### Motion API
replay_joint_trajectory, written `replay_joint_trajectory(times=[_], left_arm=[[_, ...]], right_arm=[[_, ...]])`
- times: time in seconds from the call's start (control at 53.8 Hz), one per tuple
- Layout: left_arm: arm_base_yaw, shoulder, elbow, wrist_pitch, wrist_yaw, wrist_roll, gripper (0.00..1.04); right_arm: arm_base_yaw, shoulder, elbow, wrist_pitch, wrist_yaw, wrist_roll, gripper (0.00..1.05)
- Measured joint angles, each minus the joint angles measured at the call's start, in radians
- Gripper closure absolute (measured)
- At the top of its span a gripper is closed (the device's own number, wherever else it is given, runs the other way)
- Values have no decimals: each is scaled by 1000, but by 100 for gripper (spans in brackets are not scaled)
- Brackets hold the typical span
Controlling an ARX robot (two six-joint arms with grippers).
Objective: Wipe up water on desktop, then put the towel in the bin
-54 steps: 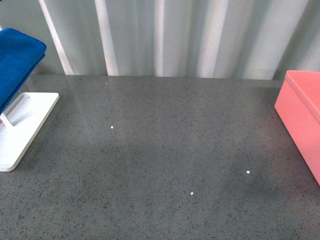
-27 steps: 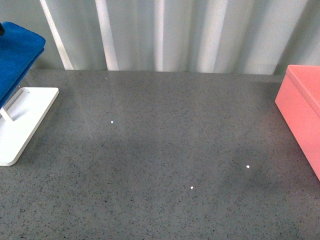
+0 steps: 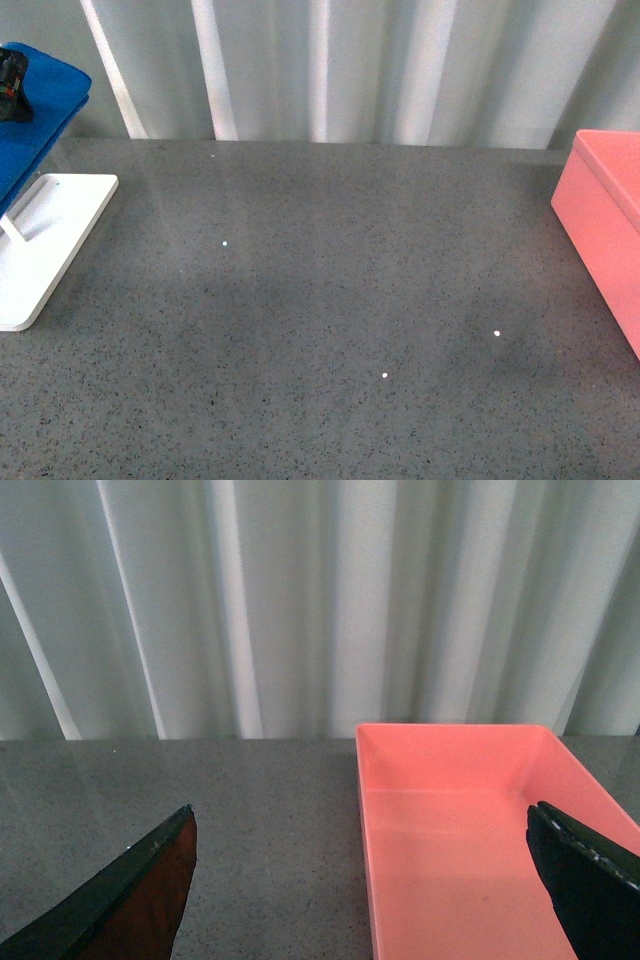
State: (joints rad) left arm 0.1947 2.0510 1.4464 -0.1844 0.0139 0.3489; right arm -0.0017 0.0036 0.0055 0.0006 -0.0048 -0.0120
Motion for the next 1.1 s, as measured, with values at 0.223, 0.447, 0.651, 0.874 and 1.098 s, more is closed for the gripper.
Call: replay_joint_trajectory(times=[0.223, 0.447, 0.651, 0.874, 1.098], left_arm=[[8, 0, -29, 31, 6, -22, 23], [18, 0, -55, 43, 11, -33, 66], [10, -80, -102, 84, 127, -77, 94], [-36, -241, -135, 168, 261, -180, 98], [-121, -426, -278, 353, 400, -350, 98]], right_arm=[[0, 0, 0, 0, 0, 0, 7], [0, 0, 0, 0, 0, 0, 7], [0, 0, 0, 0, 0, 0, 7], [0, 0, 0, 0, 0, 0, 7], [0, 0, 0, 0, 0, 0, 7]])
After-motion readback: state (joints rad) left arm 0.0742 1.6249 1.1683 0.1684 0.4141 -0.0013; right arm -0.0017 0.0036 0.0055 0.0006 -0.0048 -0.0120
